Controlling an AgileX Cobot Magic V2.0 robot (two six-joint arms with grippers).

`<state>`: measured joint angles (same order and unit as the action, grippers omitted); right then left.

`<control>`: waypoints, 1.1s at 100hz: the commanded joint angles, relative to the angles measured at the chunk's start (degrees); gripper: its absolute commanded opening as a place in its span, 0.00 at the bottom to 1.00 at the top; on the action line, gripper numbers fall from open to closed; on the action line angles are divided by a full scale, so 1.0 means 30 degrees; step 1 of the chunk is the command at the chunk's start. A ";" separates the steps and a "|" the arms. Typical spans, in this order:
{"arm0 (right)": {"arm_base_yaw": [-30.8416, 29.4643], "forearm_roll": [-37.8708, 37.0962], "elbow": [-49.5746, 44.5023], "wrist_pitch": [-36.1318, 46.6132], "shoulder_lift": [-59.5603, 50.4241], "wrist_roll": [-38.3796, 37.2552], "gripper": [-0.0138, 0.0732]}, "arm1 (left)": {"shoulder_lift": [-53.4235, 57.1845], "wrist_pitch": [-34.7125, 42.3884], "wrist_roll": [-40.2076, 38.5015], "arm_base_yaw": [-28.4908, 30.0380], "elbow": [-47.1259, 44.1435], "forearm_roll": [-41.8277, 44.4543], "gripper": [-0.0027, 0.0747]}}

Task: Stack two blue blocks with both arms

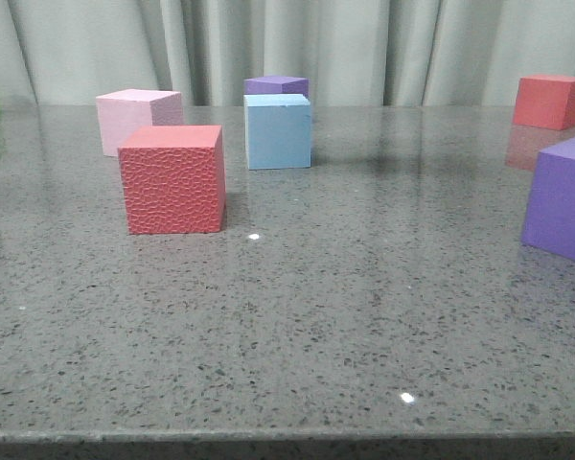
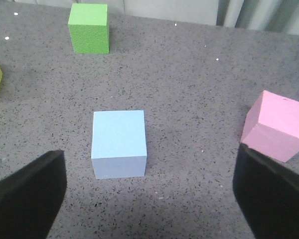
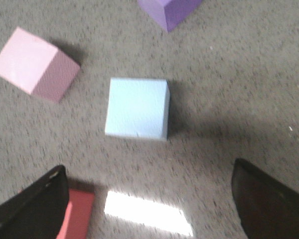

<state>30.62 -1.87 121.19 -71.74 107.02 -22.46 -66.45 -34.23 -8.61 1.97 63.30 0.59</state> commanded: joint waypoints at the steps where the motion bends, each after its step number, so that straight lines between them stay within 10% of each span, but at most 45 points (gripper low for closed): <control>1: -0.0008 -0.0296 -0.1223 0.1192 -0.2284 0.0461 0.91 | -0.1037 -0.0110 -0.0231 0.0042 0.1953 0.0183 0.86; 59: -0.0008 -0.0296 -1.5899 0.9941 -1.2387 0.0512 0.91 | -0.7647 -0.5789 0.0410 0.1378 0.8507 0.0318 0.86; 110: -0.0008 0.0624 -2.0212 1.1249 -1.6038 0.0512 0.91 | -1.0140 -0.5207 0.1389 0.1378 0.8625 -0.0743 0.86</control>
<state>30.62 -0.65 59.34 -41.91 61.90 -21.48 -98.18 -52.67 -4.71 6.05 87.11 -0.95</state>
